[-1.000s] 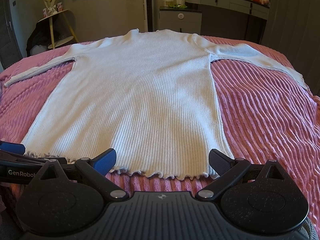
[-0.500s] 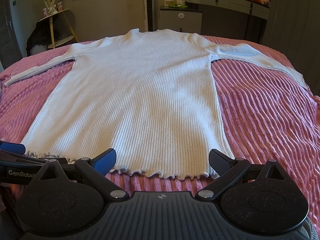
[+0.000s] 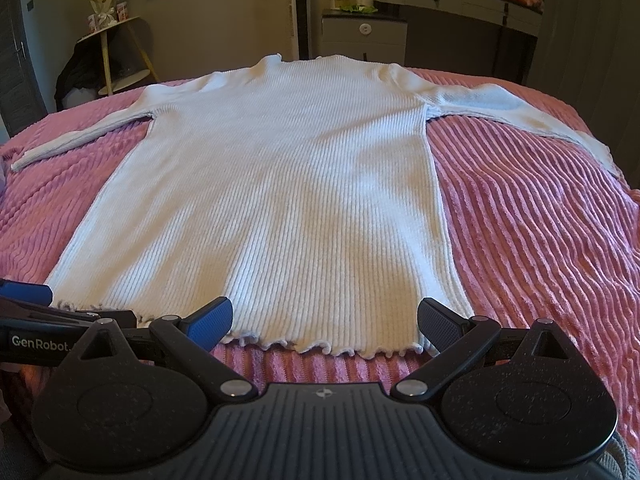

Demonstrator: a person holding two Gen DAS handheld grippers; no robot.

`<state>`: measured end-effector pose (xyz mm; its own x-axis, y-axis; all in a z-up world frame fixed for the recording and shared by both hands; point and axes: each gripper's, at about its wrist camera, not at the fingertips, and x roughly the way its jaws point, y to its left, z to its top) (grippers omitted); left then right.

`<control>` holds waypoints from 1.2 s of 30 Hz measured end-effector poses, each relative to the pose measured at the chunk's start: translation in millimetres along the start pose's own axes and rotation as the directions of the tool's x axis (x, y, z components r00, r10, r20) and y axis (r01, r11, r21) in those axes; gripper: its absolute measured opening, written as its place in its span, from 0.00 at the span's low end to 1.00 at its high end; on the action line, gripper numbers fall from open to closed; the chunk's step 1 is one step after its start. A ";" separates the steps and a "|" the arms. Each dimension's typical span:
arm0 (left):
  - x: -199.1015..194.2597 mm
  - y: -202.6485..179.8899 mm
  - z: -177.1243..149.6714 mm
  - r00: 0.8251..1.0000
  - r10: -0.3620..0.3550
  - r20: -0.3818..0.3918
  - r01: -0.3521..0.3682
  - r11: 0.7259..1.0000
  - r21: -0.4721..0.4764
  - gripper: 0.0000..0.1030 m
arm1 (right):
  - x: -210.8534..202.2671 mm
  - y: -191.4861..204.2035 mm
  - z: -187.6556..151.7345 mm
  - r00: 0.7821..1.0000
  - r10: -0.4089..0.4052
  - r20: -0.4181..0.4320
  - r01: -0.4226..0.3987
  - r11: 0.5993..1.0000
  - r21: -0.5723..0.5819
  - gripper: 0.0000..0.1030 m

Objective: Fold small clothes

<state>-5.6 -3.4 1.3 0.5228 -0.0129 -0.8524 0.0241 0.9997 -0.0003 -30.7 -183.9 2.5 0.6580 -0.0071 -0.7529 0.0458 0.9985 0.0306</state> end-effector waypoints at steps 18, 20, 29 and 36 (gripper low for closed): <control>1.0 1.6 4.3 1.000 -0.016 0.008 0.017 1.000 -0.015 1.00 | 10.7 -3.9 2.4 0.997 0.056 -0.044 -0.055 0.998 0.041 0.96; 1.5 2.9 4.8 1.000 -0.021 0.008 0.021 1.000 -0.021 1.00 | 11.8 -4.2 2.3 0.997 0.058 -0.048 -0.056 0.998 0.043 0.96; 5.5 4.2 6.8 1.000 -0.022 0.002 0.022 0.999 -0.025 1.00 | 14.0 -2.7 2.6 0.997 0.057 -0.046 -0.055 0.998 0.035 0.96; 7.4 5.4 7.4 1.000 -0.024 -0.003 0.024 0.999 -0.027 1.00 | 14.7 -2.3 3.7 0.997 0.060 -0.046 -0.058 0.998 0.036 0.96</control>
<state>4.8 1.7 -1.2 0.5192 -0.0369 -0.8539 0.0134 0.9993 -0.0351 -18.4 -186.5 -6.1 0.6240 0.0550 -0.7795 0.0343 0.9946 0.0977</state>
